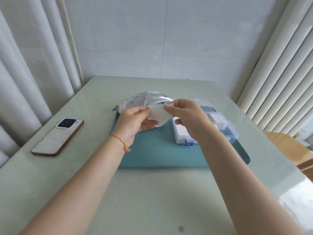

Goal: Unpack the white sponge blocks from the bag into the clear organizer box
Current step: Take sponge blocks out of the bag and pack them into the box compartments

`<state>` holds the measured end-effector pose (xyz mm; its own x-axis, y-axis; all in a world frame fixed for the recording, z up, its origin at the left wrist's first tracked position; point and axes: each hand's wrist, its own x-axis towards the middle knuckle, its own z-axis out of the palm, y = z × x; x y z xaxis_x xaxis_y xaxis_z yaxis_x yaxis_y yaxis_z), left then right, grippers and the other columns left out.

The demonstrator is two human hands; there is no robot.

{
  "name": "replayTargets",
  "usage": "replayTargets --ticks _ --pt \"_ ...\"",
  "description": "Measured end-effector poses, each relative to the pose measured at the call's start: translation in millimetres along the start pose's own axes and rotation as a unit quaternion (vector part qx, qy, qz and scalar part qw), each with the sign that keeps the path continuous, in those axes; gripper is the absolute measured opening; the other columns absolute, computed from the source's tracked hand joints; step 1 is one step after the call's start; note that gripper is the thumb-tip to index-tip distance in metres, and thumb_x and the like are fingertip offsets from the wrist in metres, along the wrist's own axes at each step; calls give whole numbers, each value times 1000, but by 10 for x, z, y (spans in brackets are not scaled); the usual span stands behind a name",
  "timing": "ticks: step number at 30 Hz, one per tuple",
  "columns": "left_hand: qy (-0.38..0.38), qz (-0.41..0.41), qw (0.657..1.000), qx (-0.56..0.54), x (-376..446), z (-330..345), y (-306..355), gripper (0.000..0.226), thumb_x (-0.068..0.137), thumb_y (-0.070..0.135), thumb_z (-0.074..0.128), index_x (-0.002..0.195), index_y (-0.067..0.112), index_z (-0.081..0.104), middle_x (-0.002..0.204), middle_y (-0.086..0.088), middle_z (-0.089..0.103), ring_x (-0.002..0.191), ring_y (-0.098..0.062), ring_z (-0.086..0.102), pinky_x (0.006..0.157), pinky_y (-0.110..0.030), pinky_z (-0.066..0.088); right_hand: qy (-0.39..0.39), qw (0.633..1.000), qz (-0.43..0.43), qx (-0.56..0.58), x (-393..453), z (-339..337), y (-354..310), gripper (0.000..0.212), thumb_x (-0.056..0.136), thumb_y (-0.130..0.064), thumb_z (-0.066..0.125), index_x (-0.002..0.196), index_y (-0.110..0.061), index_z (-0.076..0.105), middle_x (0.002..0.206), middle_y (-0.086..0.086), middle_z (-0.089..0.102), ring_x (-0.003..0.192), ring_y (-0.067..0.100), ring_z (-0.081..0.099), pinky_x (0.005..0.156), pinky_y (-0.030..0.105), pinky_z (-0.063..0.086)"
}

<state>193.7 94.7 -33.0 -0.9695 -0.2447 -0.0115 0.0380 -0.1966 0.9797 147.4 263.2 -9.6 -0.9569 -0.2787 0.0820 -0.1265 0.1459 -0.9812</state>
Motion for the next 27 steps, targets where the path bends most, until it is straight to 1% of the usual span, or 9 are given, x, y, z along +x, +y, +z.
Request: replayTargets --ticks 3,7,9,11,14,18,20,23,27 --pt "-27 -17 999 -42 -23 10 13 17 97 3 54 111 -1 63 92 -15 71 70 -23 74 59 -24 56 20 1000 5 16 12 75 30 17 88 -22 72 78 -16 60 83 2 62 77 15 56 68 28 44" --pt "-66 -39 990 -122 -41 -12 28 18 100 2 47 107 5 64 87 -8 75 74 -18 74 64 -23 58 24 998 6 60 19 127 52 16 87 -18 72 84 -10 58 86 5 65 82 20 63 77 36 50" --pt "-68 -47 984 -156 -46 -18 37 19 100 0 46 104 6 64 84 -5 75 75 -15 74 65 -22 58 29 997 12 64 22 133 55 17 86 -17 73 83 -11 57 86 6 63 82 21 63 77 37 51" --pt "-69 -48 981 -173 -51 -16 42 20 100 0 45 104 5 64 85 -5 75 77 -15 74 66 -22 58 32 997 17 66 20 145 55 19 86 -15 73 81 -12 56 85 6 62 81 20 63 76 36 52" --pt "-67 -48 978 -192 -60 3 41 21 101 0 44 109 4 63 93 -8 74 82 -15 74 70 -23 58 37 996 14 80 -1 178 45 21 86 -15 73 77 -12 54 80 4 60 77 17 61 72 33 52" --pt "-44 -50 975 -213 -49 10 32 23 102 2 43 116 2 62 98 -9 72 82 -14 73 72 -22 59 14 992 9 127 -30 195 24 22 87 -16 72 75 -12 55 86 7 63 83 19 62 71 30 51" --pt "-49 -46 975 -210 -57 15 35 25 102 0 41 115 2 62 95 -8 74 83 -14 73 74 -21 58 4 992 9 122 -29 199 25 21 86 -18 73 76 -13 55 89 8 64 84 19 63 73 30 52" --pt "-64 -41 976 -203 -98 23 66 26 101 -1 40 112 3 64 94 -6 75 86 -14 73 75 -21 58 28 996 12 86 -1 213 40 23 84 -19 76 75 -13 55 88 8 63 84 20 62 74 32 53" --pt "-71 -41 976 -202 -156 32 114 25 101 1 43 100 6 68 92 -5 76 85 -13 73 77 -21 58 53 997 6 64 24 226 54 24 82 -18 77 75 -13 55 87 10 63 80 22 61 73 33 53"
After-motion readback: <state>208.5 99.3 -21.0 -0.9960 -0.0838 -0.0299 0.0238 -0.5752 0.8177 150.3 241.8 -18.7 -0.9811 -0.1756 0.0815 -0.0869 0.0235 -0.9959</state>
